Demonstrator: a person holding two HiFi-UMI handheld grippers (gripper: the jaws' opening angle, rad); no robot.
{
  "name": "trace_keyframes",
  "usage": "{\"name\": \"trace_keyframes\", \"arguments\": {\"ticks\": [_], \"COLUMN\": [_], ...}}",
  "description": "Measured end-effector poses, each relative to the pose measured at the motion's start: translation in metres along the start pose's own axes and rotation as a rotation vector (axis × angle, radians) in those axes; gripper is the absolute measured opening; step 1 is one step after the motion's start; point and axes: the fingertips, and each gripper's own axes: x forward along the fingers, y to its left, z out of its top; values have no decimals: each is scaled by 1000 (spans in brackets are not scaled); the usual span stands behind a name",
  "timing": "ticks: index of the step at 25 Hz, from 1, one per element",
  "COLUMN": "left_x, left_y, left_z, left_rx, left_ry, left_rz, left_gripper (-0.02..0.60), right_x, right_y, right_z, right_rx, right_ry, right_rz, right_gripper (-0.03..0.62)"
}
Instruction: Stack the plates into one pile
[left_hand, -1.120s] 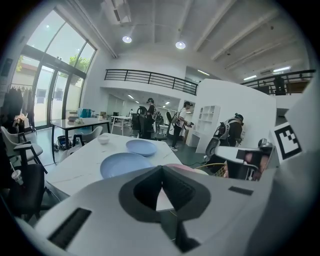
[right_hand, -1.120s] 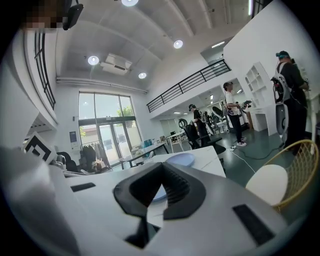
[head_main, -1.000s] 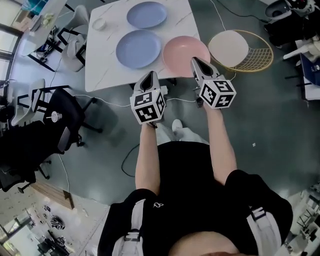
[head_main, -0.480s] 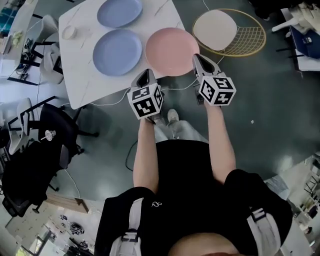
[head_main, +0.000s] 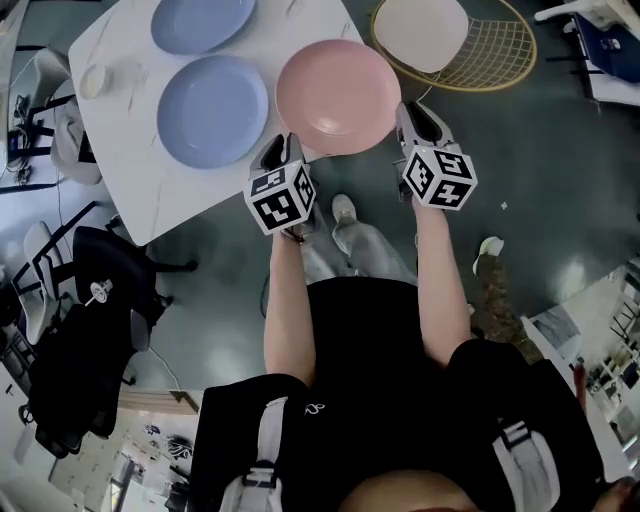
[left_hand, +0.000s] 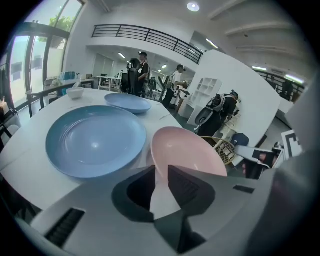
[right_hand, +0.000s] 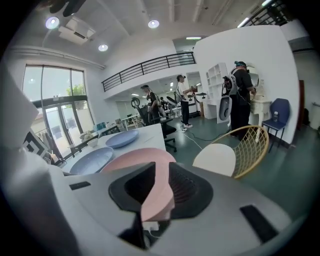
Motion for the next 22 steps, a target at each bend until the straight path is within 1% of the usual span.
{"name": "trace_keyframes", "arguments": {"ticks": [1, 2, 7, 10, 16, 22], "left_x": [4, 7, 19, 22, 30, 37], "left_y": [2, 4, 1, 0, -4, -5], "left_z": [-2, -4, -7, -7, -9, -8], "left_rx": [-8, -16, -30, -26, -25, -37], "left_ry": [7, 14, 37, 40, 51, 46], "left_rz": [-2, -6, -32, -37, -51, -38], "left_gripper": [95, 100, 115, 120, 120, 117], "right_x": [3, 6, 14, 20, 30, 34], "right_y": [-3, -6, -18, -18, -15, -17], "right_z": [-6, -12, -40, -53, -68, -74], "right_rx": [11, 24, 73, 104, 151, 197], "right_ry": [18, 36, 110, 145, 169, 185], "right_rz": [-8, -13, -41, -41, -38, -39], "right_gripper": [112, 123, 124, 123, 120, 100]}}
